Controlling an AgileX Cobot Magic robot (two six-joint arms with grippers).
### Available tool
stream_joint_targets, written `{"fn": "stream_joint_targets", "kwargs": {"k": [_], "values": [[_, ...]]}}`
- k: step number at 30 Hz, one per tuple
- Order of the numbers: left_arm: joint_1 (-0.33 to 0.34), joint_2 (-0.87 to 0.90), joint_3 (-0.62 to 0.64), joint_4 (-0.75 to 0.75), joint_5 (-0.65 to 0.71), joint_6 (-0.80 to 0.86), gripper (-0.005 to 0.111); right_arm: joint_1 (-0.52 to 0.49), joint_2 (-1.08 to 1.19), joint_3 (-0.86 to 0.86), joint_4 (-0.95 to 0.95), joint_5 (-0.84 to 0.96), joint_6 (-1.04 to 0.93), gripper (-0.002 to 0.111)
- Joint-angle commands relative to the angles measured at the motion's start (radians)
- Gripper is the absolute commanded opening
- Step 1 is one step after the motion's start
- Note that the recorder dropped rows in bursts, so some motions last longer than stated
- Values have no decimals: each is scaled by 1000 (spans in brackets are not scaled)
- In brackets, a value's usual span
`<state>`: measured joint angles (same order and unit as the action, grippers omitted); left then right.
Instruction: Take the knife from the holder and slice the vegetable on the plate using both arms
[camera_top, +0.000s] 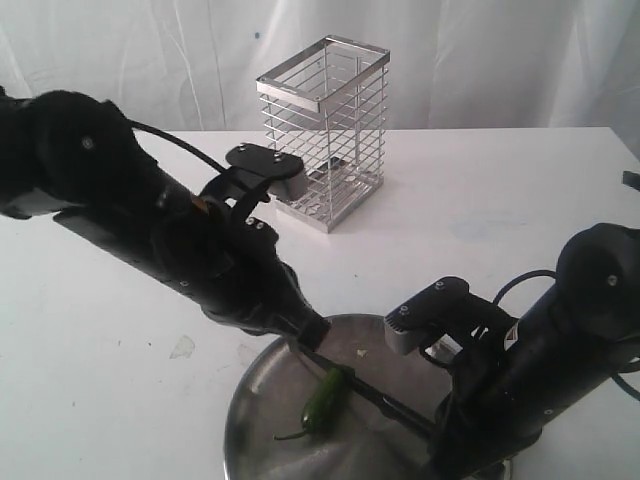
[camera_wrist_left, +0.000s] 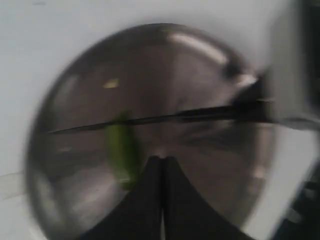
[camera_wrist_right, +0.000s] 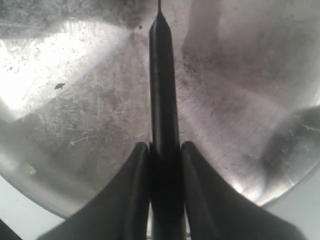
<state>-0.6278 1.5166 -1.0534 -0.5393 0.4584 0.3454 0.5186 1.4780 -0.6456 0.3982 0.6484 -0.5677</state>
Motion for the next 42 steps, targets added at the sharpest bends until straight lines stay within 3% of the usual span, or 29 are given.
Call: {"fn": "stream_joint_targets", "kwargs": {"k": [1, 5, 8, 10, 15, 18, 24, 32, 42], "values": [[-1, -57, 6, -558, 307, 527, 0, 1, 0, -7, -6, -8, 3, 0], [-1, -76, 6, -908, 721, 824, 0, 1, 0, -7, -6, -8, 3, 0], [5, -110, -5, -1094, 763, 942, 0, 1, 0, -7, -6, -8, 3, 0], [31, -142, -24, -1130, 763, 989, 0, 1, 0, -7, -6, -8, 3, 0], [87, -206, 0, -926, 209, 822, 0, 1, 0, -7, -6, -6, 3, 0], [87, -191, 77, -801, 64, 777, 0, 1, 0, -8, -6, -8, 3, 0], [87, -72, 195, -768, -95, 780, 2, 1, 0, -11, -6, -18, 3, 0], [87, 107, 199, -869, -162, 857, 43, 1, 0, -11, -6, -18, 3, 0], [58, 246, 161, -1150, -148, 1138, 44, 1, 0, -11, -4, -25, 3, 0]]}}
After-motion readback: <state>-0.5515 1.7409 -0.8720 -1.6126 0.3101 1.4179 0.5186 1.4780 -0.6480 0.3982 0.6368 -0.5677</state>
